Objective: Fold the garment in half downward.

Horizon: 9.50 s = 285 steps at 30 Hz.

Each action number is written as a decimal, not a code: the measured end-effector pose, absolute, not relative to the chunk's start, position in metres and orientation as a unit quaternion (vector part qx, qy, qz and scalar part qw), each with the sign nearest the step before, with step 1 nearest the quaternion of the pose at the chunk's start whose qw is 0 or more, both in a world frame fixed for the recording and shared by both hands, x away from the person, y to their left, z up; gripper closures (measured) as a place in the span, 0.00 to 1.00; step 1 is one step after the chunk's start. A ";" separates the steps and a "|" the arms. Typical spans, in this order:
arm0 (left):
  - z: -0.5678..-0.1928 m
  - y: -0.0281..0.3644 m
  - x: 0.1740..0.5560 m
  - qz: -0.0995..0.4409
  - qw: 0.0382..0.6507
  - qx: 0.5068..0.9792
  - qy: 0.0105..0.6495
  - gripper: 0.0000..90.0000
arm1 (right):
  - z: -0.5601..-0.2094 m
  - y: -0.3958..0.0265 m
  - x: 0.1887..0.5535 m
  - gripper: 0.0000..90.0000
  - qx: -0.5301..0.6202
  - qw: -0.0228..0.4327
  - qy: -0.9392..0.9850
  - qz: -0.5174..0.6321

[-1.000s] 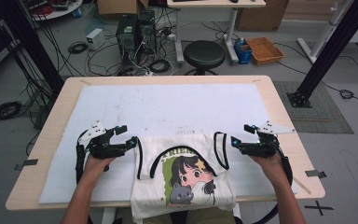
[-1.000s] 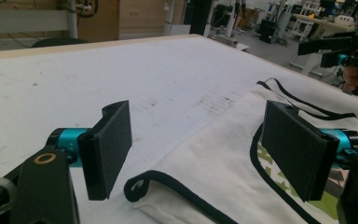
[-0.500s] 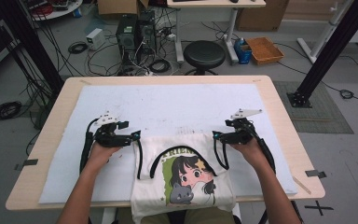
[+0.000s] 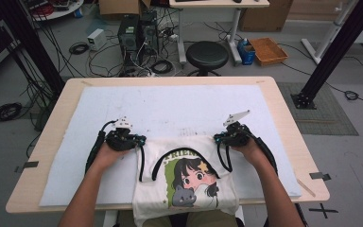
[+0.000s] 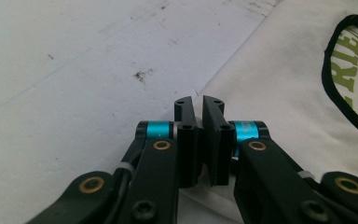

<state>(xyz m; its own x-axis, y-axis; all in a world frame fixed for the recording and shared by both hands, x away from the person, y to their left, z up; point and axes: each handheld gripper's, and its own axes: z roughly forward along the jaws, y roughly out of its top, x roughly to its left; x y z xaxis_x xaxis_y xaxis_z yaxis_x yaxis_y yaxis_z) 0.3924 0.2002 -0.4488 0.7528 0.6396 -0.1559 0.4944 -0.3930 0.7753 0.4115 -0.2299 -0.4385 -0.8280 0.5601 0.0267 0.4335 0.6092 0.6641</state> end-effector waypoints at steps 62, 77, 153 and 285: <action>-0.451 0.204 0.350 0.074 0.443 0.796 0.405 0.52 | -0.446 -0.254 0.358 0.50 0.373 0.104 0.831 0.400; -0.435 0.218 0.382 0.092 0.537 0.735 0.403 0.95 | -0.433 -0.254 0.386 0.93 0.354 0.139 0.815 0.438; -0.415 0.245 0.272 0.065 0.541 0.754 0.366 0.47 | -0.420 -0.298 0.270 0.39 0.349 0.116 0.794 0.483; -0.423 0.254 0.303 0.176 0.586 0.711 0.346 0.28 | -0.419 -0.328 0.323 0.23 0.367 0.224 0.761 0.485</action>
<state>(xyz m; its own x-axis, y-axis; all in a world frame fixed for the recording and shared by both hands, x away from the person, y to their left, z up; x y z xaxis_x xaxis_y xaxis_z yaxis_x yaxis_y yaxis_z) 0.3026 0.2543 -0.4227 0.6984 0.6985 -0.1563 0.2867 -0.0729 0.9552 0.3227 -0.3281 -0.4193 -0.6300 0.7765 0.0145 0.3408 0.2597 0.9035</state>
